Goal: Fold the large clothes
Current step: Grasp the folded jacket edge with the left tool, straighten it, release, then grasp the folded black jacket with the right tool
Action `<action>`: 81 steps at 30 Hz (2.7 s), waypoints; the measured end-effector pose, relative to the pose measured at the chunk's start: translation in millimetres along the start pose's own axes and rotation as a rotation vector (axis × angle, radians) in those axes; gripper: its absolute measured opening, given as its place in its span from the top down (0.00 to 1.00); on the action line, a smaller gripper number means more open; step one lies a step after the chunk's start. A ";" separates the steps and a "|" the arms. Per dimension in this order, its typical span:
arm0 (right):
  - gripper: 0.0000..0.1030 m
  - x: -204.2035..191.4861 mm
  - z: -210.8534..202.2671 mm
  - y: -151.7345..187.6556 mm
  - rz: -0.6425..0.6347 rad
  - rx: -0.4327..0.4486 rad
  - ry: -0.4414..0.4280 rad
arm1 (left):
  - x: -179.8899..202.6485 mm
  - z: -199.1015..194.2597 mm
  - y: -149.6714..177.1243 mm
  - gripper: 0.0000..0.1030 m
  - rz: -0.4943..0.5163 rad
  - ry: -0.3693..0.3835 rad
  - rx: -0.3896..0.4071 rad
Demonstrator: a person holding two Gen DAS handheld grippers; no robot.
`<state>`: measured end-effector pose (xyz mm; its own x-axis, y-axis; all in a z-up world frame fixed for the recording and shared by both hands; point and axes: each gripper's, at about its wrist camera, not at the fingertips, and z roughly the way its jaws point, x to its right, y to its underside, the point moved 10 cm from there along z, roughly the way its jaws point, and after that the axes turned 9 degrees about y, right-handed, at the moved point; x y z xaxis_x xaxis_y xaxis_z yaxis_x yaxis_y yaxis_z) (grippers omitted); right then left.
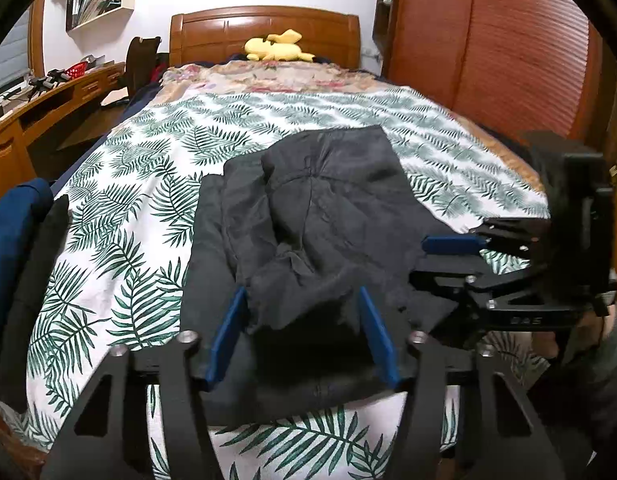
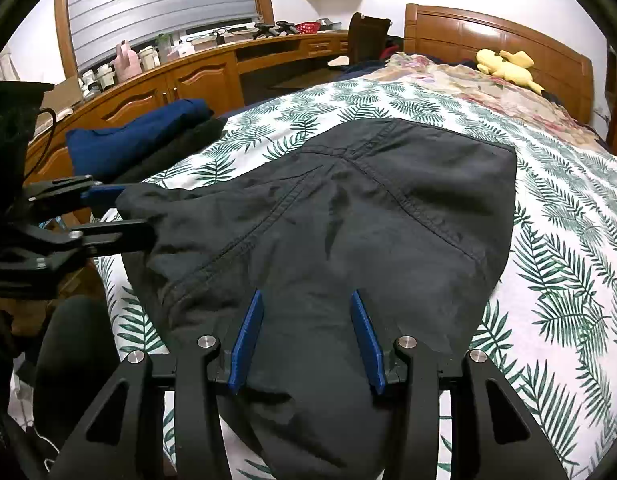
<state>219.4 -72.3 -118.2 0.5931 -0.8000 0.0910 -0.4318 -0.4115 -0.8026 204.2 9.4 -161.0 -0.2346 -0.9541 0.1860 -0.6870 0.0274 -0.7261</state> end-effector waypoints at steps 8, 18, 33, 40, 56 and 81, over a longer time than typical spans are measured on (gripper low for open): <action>0.54 17.4 -4.9 -7.4 0.018 0.016 0.029 | 11.4 -11.2 -8.2 0.92 0.067 -0.011 0.003; 0.54 23.5 -20.2 -8.6 0.010 0.045 0.007 | -31.5 -41.0 -7.2 0.92 0.032 -0.109 0.023; 0.54 6.3 -7.9 13.0 -0.010 -0.027 -0.058 | -49.7 -15.8 44.8 0.92 -0.016 -0.156 -0.058; 0.52 4.1 -4.2 8.7 -0.014 -0.039 -0.044 | -47.7 -18.3 41.6 0.90 -0.018 -0.185 -0.071; 0.48 0.1 -2.9 8.5 -0.011 -0.022 -0.032 | -41.6 -50.8 23.7 0.19 -0.006 -0.188 0.025; 0.44 46.7 6.5 -25.8 0.010 0.033 0.089 | -46.5 -52.0 45.7 0.19 0.002 -0.169 0.070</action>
<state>262.7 -96.2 -97.1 0.5254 -0.8403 0.1335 -0.4138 -0.3894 -0.8229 147.9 70.5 -168.4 -0.1125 -0.9908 0.0751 -0.6357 0.0137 -0.7719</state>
